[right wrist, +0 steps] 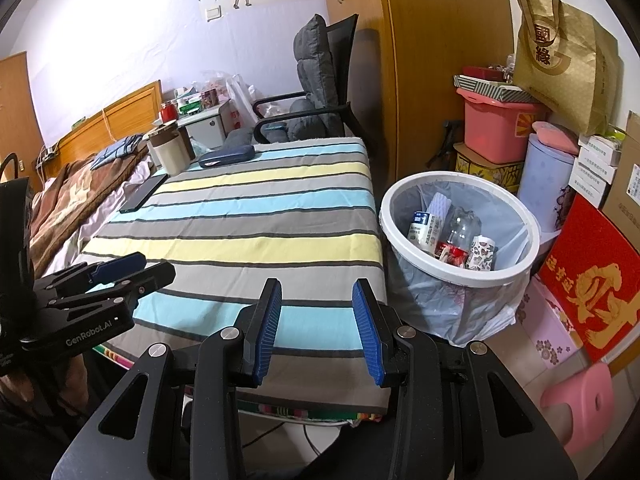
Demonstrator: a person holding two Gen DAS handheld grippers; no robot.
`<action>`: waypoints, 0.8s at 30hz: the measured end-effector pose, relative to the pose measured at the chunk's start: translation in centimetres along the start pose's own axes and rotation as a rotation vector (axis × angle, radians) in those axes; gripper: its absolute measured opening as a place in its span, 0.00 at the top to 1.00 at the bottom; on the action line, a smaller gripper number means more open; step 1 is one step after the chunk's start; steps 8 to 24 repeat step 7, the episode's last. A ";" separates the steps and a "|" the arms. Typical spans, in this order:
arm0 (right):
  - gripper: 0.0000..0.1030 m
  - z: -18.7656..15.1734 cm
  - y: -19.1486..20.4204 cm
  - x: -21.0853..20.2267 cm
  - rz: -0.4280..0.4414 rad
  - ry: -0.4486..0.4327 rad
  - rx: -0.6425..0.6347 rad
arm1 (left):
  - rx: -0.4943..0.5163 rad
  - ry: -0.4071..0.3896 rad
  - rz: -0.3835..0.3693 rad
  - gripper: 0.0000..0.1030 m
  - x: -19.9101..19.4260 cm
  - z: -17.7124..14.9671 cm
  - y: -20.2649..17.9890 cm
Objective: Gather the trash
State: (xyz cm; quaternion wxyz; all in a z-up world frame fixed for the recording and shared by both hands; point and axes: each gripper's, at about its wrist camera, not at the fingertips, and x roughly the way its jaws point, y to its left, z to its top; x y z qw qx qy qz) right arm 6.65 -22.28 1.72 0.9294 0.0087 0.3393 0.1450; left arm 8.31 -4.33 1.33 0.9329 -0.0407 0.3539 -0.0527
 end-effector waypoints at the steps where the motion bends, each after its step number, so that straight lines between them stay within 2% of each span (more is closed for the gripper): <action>1: 0.62 0.0 0.0 0.0 0.000 -0.001 0.000 | -0.001 0.001 -0.002 0.51 0.0 0.0 0.0; 24: 0.62 0.0 0.0 0.1 0.001 0.001 0.002 | -0.002 0.010 0.007 0.51 0.2 0.0 0.0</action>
